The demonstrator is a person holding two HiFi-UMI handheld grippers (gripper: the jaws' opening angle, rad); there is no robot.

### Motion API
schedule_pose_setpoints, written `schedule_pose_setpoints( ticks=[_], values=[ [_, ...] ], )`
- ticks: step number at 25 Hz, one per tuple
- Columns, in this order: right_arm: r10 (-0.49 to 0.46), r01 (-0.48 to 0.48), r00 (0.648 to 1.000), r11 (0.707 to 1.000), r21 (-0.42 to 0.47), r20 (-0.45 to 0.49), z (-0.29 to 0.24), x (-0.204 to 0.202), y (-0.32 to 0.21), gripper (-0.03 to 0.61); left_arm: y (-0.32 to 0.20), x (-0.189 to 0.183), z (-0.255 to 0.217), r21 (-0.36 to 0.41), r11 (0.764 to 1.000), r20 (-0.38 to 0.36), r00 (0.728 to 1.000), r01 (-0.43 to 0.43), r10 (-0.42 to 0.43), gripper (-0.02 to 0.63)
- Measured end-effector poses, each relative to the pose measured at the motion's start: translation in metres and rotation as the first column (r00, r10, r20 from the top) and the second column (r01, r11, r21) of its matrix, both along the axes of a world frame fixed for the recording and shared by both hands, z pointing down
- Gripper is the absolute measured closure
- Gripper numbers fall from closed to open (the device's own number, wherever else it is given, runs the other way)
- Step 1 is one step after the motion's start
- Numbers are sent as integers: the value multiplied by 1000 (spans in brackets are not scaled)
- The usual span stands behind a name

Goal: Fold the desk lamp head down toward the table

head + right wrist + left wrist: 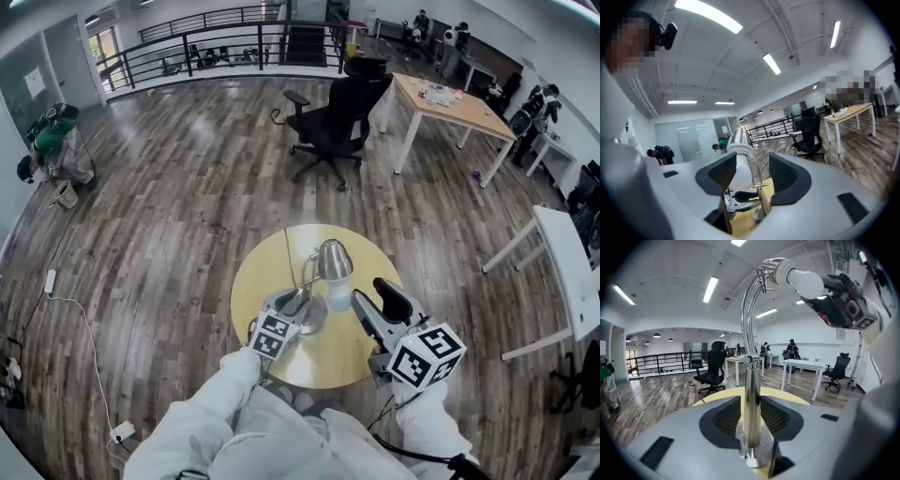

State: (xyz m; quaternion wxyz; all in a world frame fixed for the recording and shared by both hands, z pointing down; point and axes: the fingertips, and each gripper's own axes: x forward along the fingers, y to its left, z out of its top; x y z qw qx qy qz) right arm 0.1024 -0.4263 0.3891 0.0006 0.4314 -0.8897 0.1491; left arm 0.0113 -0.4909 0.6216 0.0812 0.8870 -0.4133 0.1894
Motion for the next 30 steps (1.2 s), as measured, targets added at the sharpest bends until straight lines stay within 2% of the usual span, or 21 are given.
schedule_pose_setpoints(
  ticks=[5,9,13,24,30],
  values=[
    [-160,165,978,986,25,-130,-45,-38,-19,370,-8,12,2,-5,999,3,999,-43,43,499],
    [-230,230,925,972,-34,-301,-47,-59,-37,370,-7,13,2,-31,999,-7,999,-41,41,497],
    [-296,270,909,955,-125,-294,-45,-66,-42,373,-8,14,2,-38,997,-21,998,-60,59,497],
    [-319,280,876,947,-158,-361,-36,-52,-17,387,-8,15,2,-64,994,-17,996,-86,85,494],
    [-325,267,851,944,-194,-412,-15,-37,11,387,-10,15,4,-69,994,-18,997,-79,78,494]
  ],
)
